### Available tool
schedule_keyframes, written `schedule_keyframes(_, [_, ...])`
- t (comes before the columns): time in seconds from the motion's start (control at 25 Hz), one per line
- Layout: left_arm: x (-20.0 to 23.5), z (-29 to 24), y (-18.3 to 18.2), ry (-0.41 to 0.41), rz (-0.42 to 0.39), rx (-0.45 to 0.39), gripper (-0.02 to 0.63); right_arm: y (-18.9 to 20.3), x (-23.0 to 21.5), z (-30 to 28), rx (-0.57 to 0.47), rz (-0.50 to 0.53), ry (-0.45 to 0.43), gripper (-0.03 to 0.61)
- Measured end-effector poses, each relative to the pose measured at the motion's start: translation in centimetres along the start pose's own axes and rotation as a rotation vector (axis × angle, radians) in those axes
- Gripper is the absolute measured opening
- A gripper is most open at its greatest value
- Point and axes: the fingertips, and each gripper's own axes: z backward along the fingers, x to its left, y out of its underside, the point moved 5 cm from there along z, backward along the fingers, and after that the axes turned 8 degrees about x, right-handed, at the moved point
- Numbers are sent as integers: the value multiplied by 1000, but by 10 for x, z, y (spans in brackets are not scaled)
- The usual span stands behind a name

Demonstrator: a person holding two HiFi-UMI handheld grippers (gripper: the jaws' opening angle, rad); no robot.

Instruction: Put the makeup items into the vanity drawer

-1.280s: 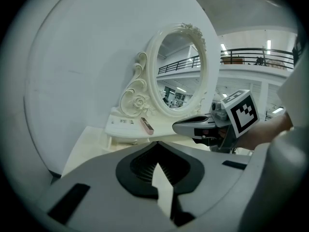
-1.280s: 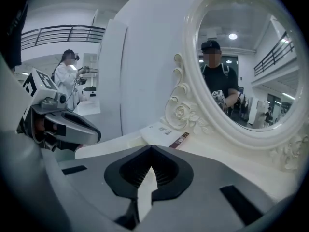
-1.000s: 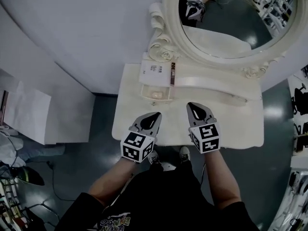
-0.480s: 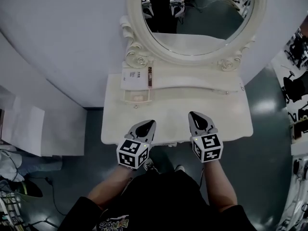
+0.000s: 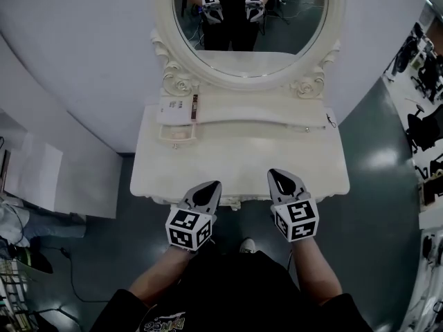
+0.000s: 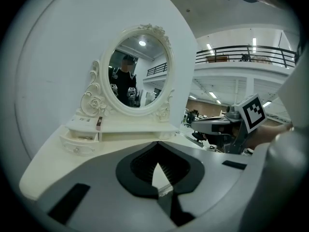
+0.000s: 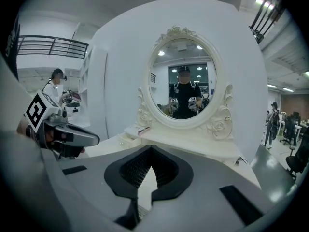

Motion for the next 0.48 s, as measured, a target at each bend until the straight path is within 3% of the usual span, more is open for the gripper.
schedule_keyframes(0.48, [-65, 9, 21, -60, 2, 6, 8, 38, -7, 51, -21, 0, -79, 28])
